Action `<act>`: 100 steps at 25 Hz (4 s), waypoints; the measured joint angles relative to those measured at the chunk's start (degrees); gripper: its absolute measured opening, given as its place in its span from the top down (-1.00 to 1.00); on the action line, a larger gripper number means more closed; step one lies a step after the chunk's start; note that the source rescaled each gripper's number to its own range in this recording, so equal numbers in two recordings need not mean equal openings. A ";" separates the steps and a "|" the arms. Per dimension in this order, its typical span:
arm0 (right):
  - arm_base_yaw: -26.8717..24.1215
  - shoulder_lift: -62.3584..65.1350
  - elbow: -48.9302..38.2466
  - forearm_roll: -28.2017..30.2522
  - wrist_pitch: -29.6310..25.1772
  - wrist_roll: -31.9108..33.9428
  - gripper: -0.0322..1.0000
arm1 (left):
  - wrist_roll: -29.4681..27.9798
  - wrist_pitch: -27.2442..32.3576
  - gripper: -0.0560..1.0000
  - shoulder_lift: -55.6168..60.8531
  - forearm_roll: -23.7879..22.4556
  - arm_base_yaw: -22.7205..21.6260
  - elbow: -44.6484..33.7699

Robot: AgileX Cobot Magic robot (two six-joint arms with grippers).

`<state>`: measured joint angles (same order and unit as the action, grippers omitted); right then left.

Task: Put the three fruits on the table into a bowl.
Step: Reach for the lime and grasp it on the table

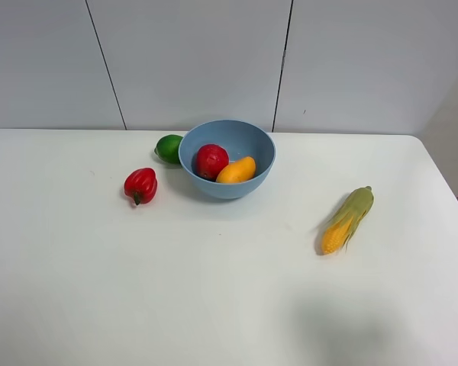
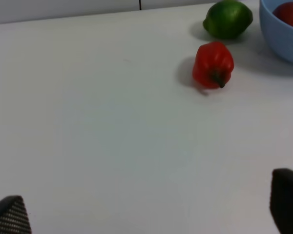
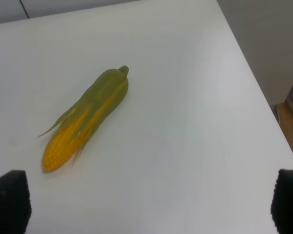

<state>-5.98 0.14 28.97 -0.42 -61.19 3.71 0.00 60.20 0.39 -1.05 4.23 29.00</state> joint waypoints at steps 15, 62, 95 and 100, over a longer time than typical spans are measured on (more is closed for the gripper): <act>0.00 0.00 0.00 0.00 0.00 -0.05 -0.98 | -0.31 0.00 -1.00 0.00 -0.07 0.00 0.00; 0.00 0.00 0.00 0.00 0.00 -0.05 -0.98 | 4.12 -61.13 -1.00 -118.77 10.18 10.20 44.13; 0.00 0.00 0.00 0.00 0.00 -0.05 -0.98 | 3.85 -68.72 -1.00 -129.80 13.40 14.71 53.33; 0.00 0.00 0.00 0.00 0.00 -0.05 -0.98 | 2.89 -68.03 -1.00 -131.58 14.12 14.71 53.61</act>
<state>-5.98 0.14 28.97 -0.42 -61.19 3.66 2.89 -7.84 -131.19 13.07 18.95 82.61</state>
